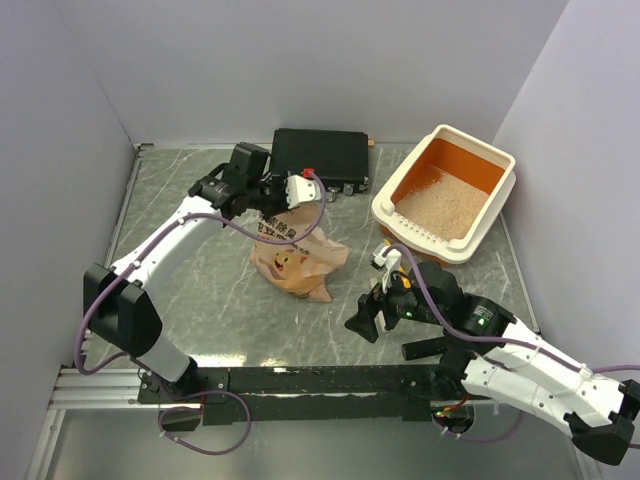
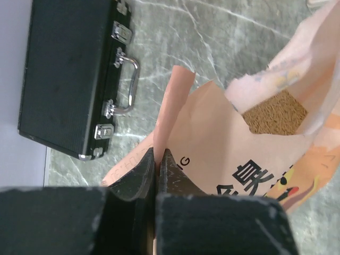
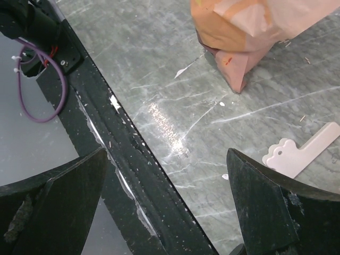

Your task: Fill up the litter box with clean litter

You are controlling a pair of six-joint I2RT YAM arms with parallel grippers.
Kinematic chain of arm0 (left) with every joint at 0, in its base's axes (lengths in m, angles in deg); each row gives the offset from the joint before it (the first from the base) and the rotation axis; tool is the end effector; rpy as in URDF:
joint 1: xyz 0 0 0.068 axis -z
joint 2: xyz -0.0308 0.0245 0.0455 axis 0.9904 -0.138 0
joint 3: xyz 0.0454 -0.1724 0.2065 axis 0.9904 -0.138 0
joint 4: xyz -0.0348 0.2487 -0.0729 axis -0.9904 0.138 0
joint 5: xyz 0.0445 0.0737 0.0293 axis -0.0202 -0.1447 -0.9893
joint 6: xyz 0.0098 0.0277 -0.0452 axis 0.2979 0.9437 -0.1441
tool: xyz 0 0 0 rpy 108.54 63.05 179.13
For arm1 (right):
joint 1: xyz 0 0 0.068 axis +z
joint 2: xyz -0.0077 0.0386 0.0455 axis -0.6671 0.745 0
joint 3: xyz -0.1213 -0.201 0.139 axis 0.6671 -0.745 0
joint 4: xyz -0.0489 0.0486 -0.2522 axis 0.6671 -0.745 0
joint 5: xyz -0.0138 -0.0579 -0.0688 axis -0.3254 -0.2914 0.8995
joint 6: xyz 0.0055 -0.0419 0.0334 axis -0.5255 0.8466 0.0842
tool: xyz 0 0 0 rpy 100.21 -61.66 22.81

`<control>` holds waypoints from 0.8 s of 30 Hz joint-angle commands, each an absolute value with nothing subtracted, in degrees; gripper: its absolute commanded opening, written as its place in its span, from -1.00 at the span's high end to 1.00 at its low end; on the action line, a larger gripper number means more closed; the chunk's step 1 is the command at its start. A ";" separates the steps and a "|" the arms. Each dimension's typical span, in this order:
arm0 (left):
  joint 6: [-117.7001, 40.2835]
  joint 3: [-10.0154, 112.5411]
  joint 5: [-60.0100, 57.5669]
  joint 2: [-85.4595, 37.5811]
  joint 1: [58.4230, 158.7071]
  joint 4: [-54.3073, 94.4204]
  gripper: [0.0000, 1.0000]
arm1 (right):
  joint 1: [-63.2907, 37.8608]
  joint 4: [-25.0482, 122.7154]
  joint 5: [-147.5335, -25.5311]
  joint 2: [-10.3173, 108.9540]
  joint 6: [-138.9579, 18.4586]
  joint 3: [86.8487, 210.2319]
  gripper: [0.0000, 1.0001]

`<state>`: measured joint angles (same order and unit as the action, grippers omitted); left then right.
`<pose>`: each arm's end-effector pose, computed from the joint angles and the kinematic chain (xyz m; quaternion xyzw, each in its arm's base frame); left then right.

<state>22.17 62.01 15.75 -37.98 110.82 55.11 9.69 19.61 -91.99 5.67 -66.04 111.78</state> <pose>0.2993 -0.1815 0.3418 0.6281 0.6269 -0.1201 0.4450 0.0867 0.1220 0.2885 -0.3394 0.7850 0.3533 0.3792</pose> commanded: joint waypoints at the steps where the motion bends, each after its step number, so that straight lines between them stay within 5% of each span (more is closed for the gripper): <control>1: 22.27 64.79 14.34 -36.52 111.07 60.13 0.98 | 10.28 21.48 -91.28 5.15 -67.06 111.49 -1.00; 24: 10.05 35.09 5.63 0.31 117.13 41.15 0.98 | 1.50 19.90 -64.48 23.25 -74.87 118.44 -1.00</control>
